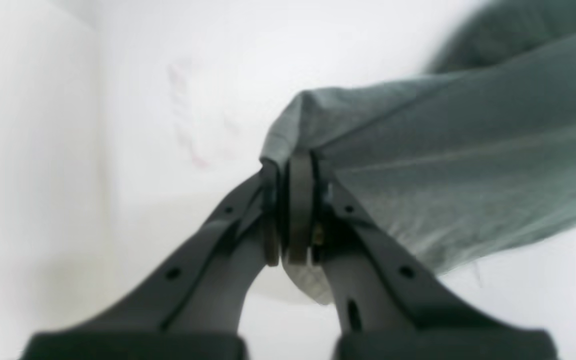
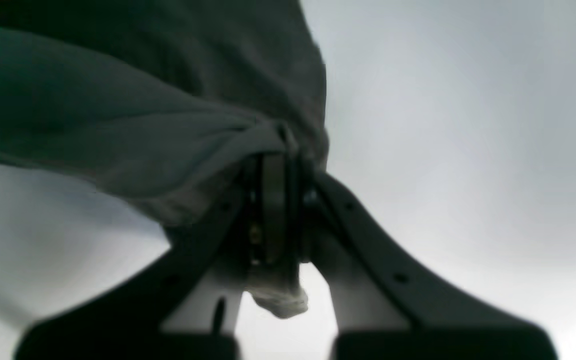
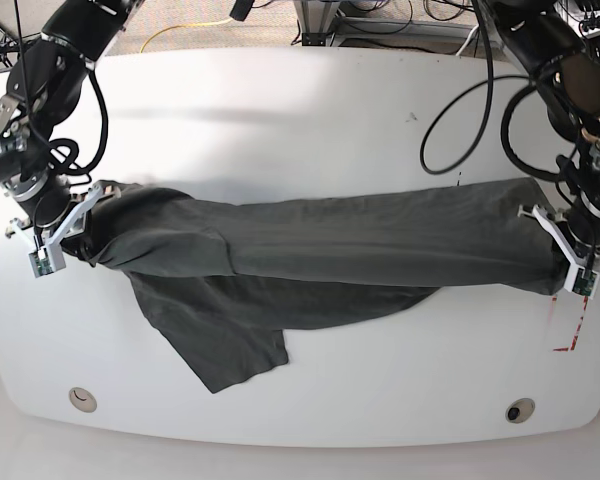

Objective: Fold the T-shirt properly
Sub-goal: 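Drag the held T-shirt edge away from the robot with both grippers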

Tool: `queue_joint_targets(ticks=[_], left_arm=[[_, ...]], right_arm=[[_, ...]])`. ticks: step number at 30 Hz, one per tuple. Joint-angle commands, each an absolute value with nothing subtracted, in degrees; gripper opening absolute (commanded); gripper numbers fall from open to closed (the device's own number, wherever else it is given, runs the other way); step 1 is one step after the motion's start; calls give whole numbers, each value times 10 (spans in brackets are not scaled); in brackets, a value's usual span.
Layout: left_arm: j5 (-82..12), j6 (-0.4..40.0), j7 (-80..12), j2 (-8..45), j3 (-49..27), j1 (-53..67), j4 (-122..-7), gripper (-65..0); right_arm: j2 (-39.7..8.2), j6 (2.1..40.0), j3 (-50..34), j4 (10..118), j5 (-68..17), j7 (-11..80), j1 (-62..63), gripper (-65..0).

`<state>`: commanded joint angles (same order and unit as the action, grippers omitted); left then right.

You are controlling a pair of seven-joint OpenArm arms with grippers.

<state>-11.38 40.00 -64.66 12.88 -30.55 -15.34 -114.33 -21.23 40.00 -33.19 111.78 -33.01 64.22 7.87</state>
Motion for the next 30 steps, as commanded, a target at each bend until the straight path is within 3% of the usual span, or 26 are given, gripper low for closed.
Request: queue_joint_targets(ticks=[13, 25, 30], left_arm=[[-114, 400, -725, 163, -259, -405, -1103, -650], [-115, 400, -725, 189, -215, -644, -971, -650], [-118, 400, -725, 196, -202, -694, -922, -650]], right_arm=[[-276, 400, -217, 1098, -327, 684, 305, -650], [-336, 400, -80, 989, -313, 684, 560, -650], [-345, 400, -54, 980, -313, 684, 589, -650]])
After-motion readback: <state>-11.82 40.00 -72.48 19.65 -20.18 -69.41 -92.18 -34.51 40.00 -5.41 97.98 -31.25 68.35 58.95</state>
